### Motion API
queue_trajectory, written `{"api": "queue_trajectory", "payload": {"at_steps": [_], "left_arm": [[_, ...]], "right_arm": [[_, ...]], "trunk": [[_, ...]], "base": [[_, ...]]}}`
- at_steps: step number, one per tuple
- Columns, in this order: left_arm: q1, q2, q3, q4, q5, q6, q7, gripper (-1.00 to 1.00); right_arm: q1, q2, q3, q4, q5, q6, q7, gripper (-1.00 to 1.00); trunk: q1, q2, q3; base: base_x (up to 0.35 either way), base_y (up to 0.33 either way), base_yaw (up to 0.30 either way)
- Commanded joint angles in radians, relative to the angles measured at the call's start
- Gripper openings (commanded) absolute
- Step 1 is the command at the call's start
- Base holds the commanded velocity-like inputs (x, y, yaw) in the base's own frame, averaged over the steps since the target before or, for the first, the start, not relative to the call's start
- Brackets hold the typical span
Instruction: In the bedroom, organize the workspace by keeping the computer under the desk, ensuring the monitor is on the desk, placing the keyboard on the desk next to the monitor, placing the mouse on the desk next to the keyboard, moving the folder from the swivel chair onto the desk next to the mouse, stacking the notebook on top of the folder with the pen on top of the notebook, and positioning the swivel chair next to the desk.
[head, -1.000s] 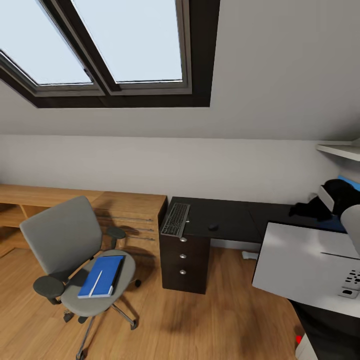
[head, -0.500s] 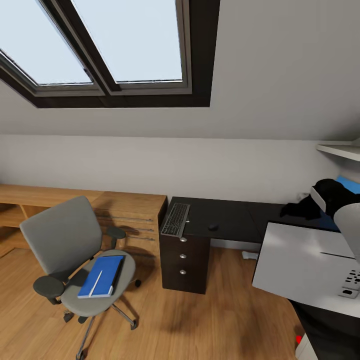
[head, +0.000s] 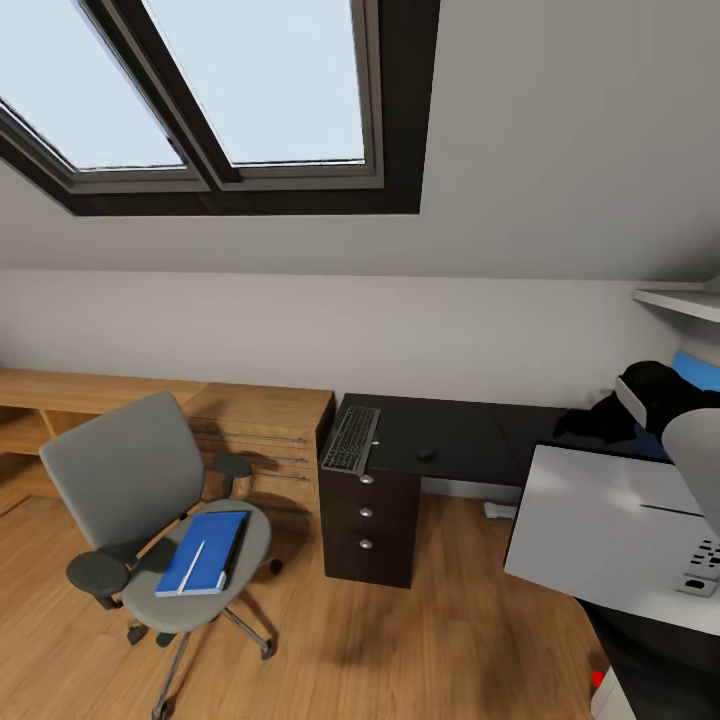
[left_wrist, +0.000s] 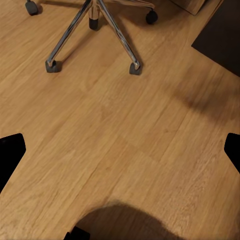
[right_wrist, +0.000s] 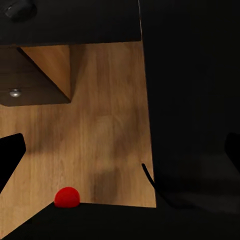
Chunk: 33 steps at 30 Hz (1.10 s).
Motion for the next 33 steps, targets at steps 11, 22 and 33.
{"api": "queue_trajectory", "payload": {"at_steps": [11, 22, 33], "left_arm": [[0.0, 0.0, 0.001, 0.001, 0.007, -0.002, -0.007, 1.0], [0.0, 0.0, 0.001, 0.001, 0.007, -0.002, -0.007, 1.0], [0.0, 0.0, 0.001, 0.001, 0.007, -0.002, -0.007, 1.0]], "right_arm": [[0.003, 0.031, 0.107, 0.031, 0.008, 0.007, 0.014, 1.0], [0.004, 0.041, 0.128, 0.055, 0.009, 0.005, 0.015, 1.0], [0.006, 0.043, 0.129, 0.056, 0.009, 0.004, 0.015, 1.0]], "trunk": [[0.0, -0.001, 0.0], [0.0, -0.001, 0.0], [0.0, -0.001, 0.0]], "base": [[-0.042, 0.0, 0.0], [-0.069, 0.0, 0.0], [-0.063, 0.0, 0.0]]}}
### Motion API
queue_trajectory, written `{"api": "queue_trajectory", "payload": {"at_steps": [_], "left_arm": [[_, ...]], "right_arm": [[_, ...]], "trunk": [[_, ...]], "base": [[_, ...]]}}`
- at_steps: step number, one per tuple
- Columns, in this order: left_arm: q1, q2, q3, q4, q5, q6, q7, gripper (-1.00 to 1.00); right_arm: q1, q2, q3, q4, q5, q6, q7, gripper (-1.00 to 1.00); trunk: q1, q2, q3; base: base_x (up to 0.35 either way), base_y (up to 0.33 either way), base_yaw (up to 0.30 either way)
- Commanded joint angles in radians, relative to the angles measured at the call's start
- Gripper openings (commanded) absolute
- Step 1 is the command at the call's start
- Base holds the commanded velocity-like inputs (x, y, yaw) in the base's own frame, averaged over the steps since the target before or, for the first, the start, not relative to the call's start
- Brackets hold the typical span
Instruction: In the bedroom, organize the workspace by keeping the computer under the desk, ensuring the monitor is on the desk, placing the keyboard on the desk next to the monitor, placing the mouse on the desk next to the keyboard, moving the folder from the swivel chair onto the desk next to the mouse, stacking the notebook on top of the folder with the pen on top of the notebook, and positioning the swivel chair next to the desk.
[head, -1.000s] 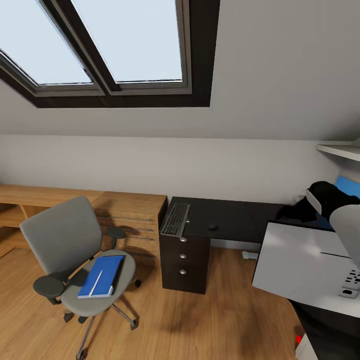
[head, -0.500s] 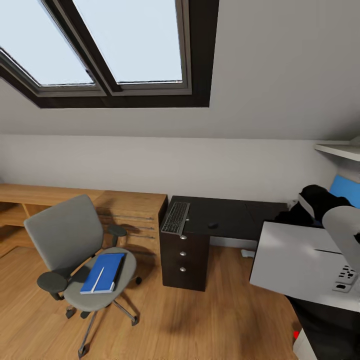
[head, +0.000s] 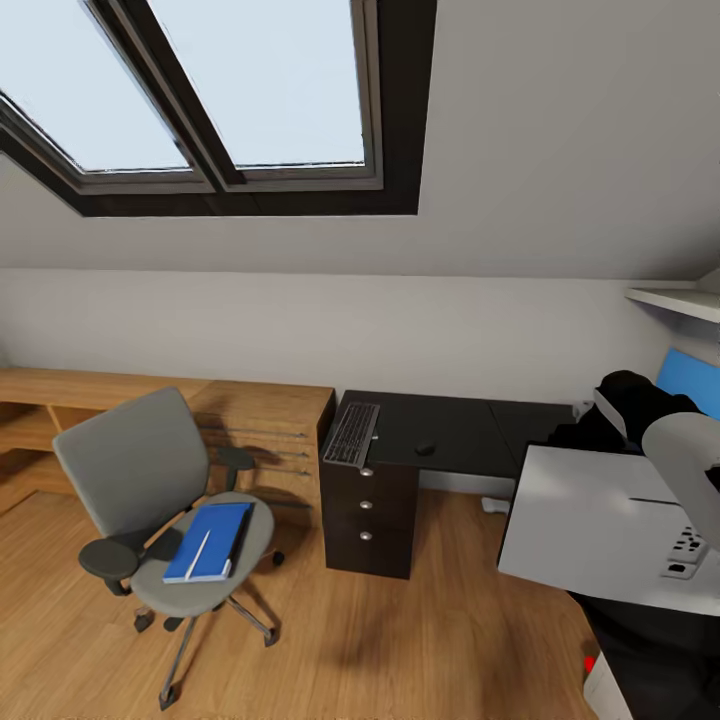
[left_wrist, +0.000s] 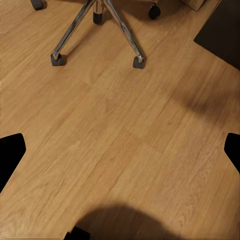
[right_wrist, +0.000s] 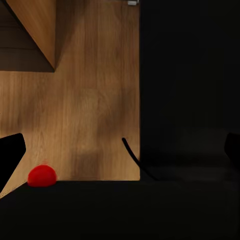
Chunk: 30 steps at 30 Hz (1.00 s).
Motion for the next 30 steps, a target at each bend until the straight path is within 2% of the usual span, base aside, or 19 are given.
{"api": "queue_trajectory", "payload": {"at_steps": [1, 9, 17, 30], "left_arm": [[0.0, 0.0, 0.001, 0.001, 0.008, -0.002, -0.007, 1.0], [0.0, 0.0, 0.001, 0.001, 0.008, -0.002, -0.007, 1.0], [0.0, 0.0, 0.001, 0.001, 0.008, -0.002, -0.007, 1.0], [0.0, -0.001, 0.001, 0.001, 0.009, -0.002, -0.007, 1.0]], "right_arm": [[0.001, -0.001, 0.008, -0.002, 0.005, 0.003, 0.01, 1.0], [0.002, 0.004, 0.009, -0.002, 0.005, 0.002, 0.01, 1.0], [0.002, 0.011, 0.009, -0.003, 0.009, 0.001, 0.01, 1.0], [0.002, 0.011, 0.022, -0.01, 0.014, 0.0, 0.01, 1.0]], "trunk": [[0.0, -0.001, 0.0], [0.0, -0.001, 0.0], [0.0, -0.001, 0.0], [0.0, -0.001, 0.0]], "base": [[-0.049, 0.0, 0.0], [-0.023, -0.001, 0.0], [-0.156, -0.059, 0.0], [-0.018, -0.008, 0.0]]}}
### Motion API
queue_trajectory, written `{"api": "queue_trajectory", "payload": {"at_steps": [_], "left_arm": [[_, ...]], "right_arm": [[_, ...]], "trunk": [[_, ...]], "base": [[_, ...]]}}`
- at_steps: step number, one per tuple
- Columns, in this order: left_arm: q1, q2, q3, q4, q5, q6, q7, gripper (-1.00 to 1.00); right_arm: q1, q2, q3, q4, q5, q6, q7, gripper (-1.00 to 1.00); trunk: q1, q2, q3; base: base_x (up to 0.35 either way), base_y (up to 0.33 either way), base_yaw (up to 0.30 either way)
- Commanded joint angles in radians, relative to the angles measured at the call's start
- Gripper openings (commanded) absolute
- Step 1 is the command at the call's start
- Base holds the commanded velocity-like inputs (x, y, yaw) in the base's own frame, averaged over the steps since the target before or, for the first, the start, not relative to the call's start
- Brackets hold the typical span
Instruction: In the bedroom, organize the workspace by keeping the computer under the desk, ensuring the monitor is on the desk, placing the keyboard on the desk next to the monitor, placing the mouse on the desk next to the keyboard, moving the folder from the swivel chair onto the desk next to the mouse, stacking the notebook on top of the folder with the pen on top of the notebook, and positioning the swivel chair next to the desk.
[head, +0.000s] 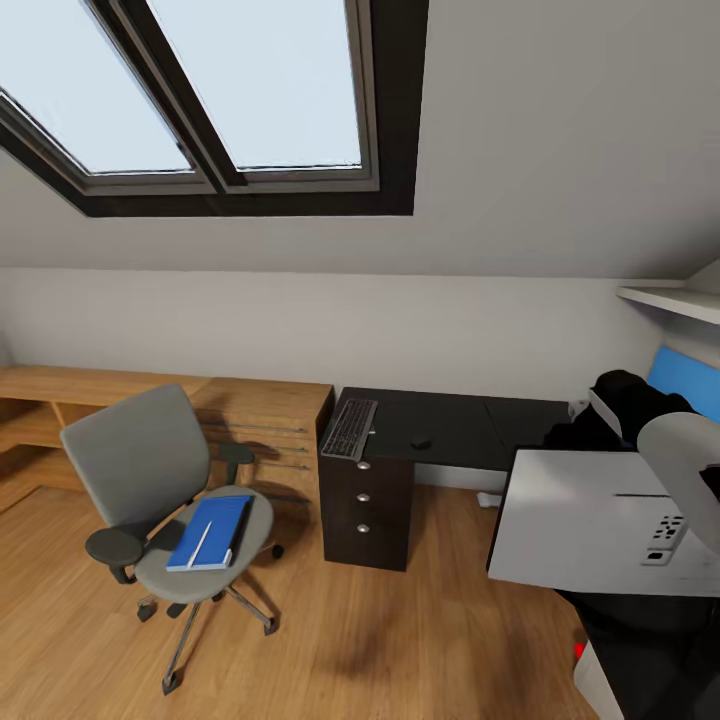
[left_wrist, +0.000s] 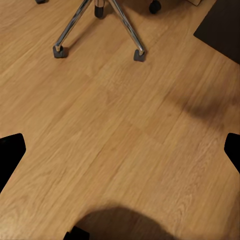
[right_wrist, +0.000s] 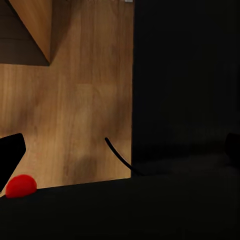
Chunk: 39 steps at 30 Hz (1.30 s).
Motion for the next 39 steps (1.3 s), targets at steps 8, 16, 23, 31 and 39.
{"api": "queue_trajectory", "payload": {"at_steps": [8, 16, 23, 31, 39], "left_arm": [[0.0, 0.0, 0.001, 0.001, 0.008, -0.002, -0.007, 1.0], [0.0, 0.0, 0.0, 0.001, 0.008, -0.002, -0.007, 1.0], [0.0, 0.0, 0.0, 0.001, 0.006, -0.002, -0.007, 1.0], [0.0, 0.0, 0.0, 0.001, 0.006, -0.002, -0.007, 1.0], [0.0, 0.0, 0.0, 0.001, 0.006, -0.002, -0.007, 1.0]], "right_arm": [[0.0, -0.003, 0.015, -0.094, 0.007, 0.003, 0.01, 1.0], [0.0, -0.005, 0.01, -0.169, 0.004, 0.003, 0.011, 1.0], [0.0, -0.001, 0.012, -0.192, 0.0, 0.015, 0.016, 1.0], [0.0, 0.003, 0.016, -0.217, -0.002, 0.072, 0.019, 1.0], [0.0, 0.004, 0.016, -0.214, -0.002, 0.09, 0.019, 1.0]], "trunk": [[0.0, -0.001, 0.0], [0.0, -0.001, 0.0], [0.0, -0.001, 0.0], [0.0, -0.001, 0.0], [0.0, -0.001, 0.0]], "base": [[0.0, 0.0, 0.0], [0.0, 0.0, 0.0], [0.0, 0.0, 0.0], [0.0, 0.0, 0.0], [-0.001, 0.0, 0.0]]}}
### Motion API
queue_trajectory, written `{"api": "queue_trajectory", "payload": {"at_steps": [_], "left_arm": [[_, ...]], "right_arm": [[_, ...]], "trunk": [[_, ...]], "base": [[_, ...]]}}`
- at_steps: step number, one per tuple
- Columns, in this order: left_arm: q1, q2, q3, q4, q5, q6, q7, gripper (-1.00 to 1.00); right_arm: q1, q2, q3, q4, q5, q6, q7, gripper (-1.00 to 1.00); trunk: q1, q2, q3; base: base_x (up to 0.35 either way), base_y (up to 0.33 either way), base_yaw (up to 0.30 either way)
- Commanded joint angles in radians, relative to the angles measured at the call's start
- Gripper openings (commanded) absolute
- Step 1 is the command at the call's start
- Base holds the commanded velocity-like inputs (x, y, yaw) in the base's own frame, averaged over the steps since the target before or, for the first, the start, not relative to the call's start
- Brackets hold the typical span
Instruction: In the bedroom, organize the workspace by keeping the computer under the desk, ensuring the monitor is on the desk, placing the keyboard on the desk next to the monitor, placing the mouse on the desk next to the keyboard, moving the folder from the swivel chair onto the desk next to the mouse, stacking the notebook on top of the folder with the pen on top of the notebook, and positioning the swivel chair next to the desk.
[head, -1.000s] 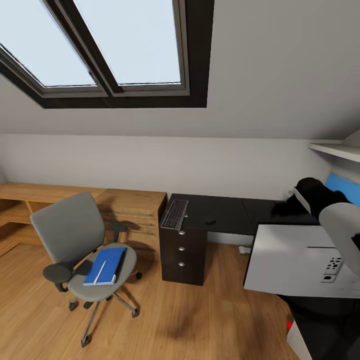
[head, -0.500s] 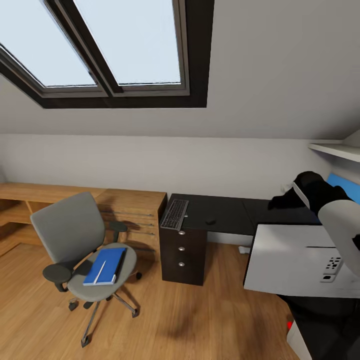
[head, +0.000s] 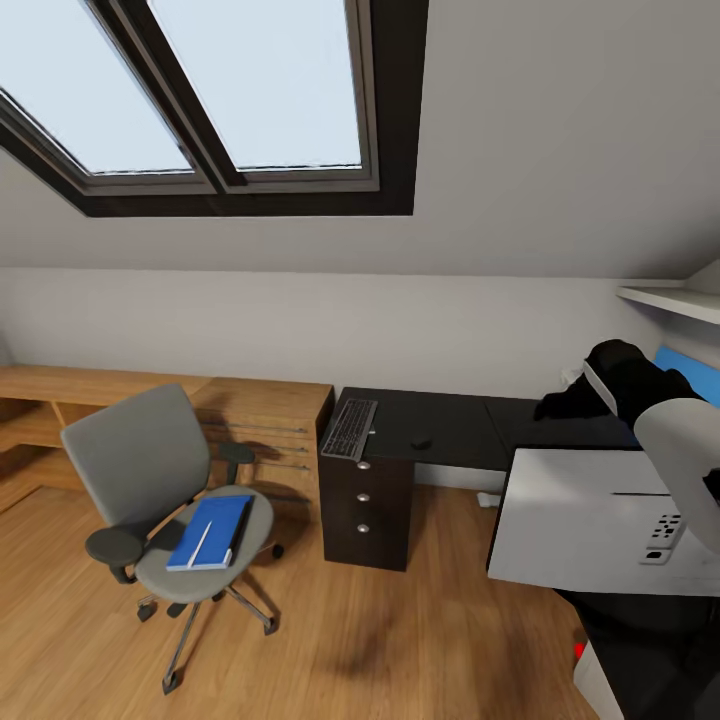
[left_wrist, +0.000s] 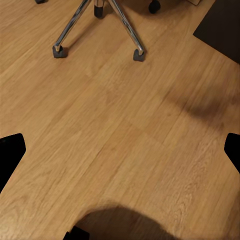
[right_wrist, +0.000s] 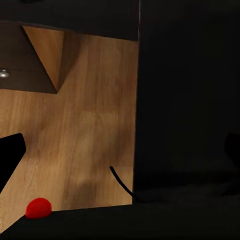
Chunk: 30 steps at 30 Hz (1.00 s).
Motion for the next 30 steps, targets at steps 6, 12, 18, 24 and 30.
{"api": "queue_trajectory", "payload": {"at_steps": [6, 12, 18, 24, 30], "left_arm": [[0.0, 0.0, 0.001, 0.001, 0.008, -0.002, -0.007, 1.0], [0.0, 0.0, 0.001, 0.001, 0.008, -0.002, -0.007, 1.0], [0.0, 0.0, 0.001, 0.001, 0.009, -0.002, -0.007, 1.0], [0.0, 0.0, 0.001, 0.001, 0.009, -0.002, -0.007, 1.0], [0.0, 0.0, 0.001, 0.001, 0.009, -0.002, -0.007, 1.0]], "right_arm": [[0.0, 0.0, 0.011, 0.041, 0.006, 0.006, 0.007, 1.0], [0.0, 0.001, 0.031, 0.063, 0.008, 0.006, 0.007, 1.0], [0.0, 0.009, 0.04, 0.081, 0.009, 0.005, 0.007, 1.0], [0.0, 0.036, 0.068, 0.089, 0.012, 0.004, 0.007, 1.0], [0.0, 0.046, 0.098, 0.091, 0.012, 0.005, 0.008, 1.0]], "trunk": [[0.0, -0.001, 0.0], [0.0, -0.001, 0.0], [0.0, -0.001, 0.0], [0.0, -0.001, 0.0], [0.0, -0.001, 0.0]], "base": [[-0.131, 0.0, 0.0], [-0.139, 0.0, 0.0], [-0.066, 0.0, 0.0], [-0.22, 0.0, 0.0], [-0.084, 0.0, 0.0]]}}
